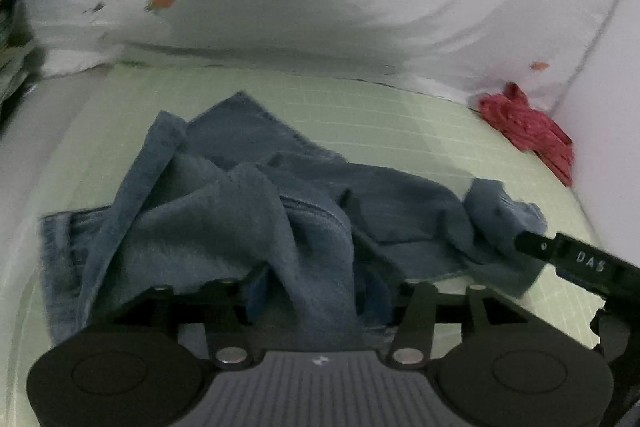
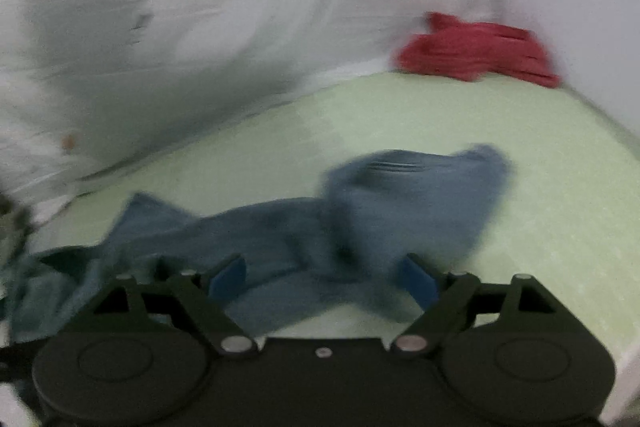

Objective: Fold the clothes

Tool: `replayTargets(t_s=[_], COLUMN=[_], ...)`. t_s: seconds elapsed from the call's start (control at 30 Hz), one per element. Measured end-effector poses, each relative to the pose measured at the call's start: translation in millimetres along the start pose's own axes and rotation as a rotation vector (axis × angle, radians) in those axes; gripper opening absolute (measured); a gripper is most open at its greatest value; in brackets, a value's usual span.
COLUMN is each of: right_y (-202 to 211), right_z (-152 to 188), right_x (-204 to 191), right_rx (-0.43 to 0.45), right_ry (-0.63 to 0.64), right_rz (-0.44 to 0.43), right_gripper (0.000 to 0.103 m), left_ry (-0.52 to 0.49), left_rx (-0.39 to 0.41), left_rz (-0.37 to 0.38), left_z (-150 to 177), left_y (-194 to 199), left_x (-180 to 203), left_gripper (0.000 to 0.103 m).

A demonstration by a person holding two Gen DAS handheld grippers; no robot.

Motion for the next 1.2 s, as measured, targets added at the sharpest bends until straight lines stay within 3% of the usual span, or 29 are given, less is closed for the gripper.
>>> replayTargets(t_s=[0.1,0.27,0.4,0.47,0.5,0.53,0.63,0.8,0.9,1.03,1.13,1.2], right_y=[-10.9,-29.7,-44.3,-49.3,-51.7,-54.1,-42.0,-19.2,-15.5,-23.1,-30.3,-34.6], right_z=[-7.4,-10.0,4.6,15.3,20.7,26.1,37.9,28.0,6.8,-4.1,-3.7,1.2], right_x=[-47.0,-129.1,-162.3,-170.9,-175.2,-179.4,-179.0,-160.5,-127.8,-69.6,-33.9,-26.7], right_rx=[-0.021,-0.104,-0.188,-0.224,-0.242,-0.259,-0.224,-0.102,-0.023,-0.021,-0.051,-0.093], right_ry=[0.084,0.156,0.188,0.209,0.220,0.230,0.282,0.299,0.293,0.273,0.273,0.247], right_rz=[-0.146,-0.390,-0.466,-0.480,-0.487,-0.494,-0.513,-0.434,-0.292,-0.088,0.048,0.071], right_gripper=[0.086,0.084,0.078,0.058,0.036,0.022,0.015,0.014,0.014,0.014,0.014,0.018], left_ry=[0.041,0.107,0.163,0.190,0.206,0.222,0.266,0.317,0.370,0.425,0.411,0.410], left_rx=[-0.004,-0.014,-0.024,-0.030,-0.032,-0.033,-0.030,-0.006,0.075,0.136,0.107,0.071], left_rz=[0.013,0.038,0.041,0.039,0.042,0.045,0.062,0.126,0.117,0.016,-0.063,-0.095], left_z=[8.7,20.9,31.6,35.9,37.2,38.5,41.2,36.5,27.6,17.6,19.1,24.1], left_y=[4.7,11.2,14.1,15.5,17.1,18.7,26.2,48.3,72.0,79.8,63.4,47.7], left_x=[-14.3,-34.8,-51.2,-60.3,-65.0,-69.7,-82.4,-97.4,-119.2,-151.9,-159.2,-159.3], left_gripper=[0.059,0.060,0.062,0.064,0.064,0.065,0.065,0.065,0.065,0.066,0.070,0.079])
Point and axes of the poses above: each gripper's, at about its wrist camera, not at the fingertips, and y roughly against the way its jaws point, x to its right, z to its underside, the point moved 6 cm from there along -y, roughly the way its jaws point
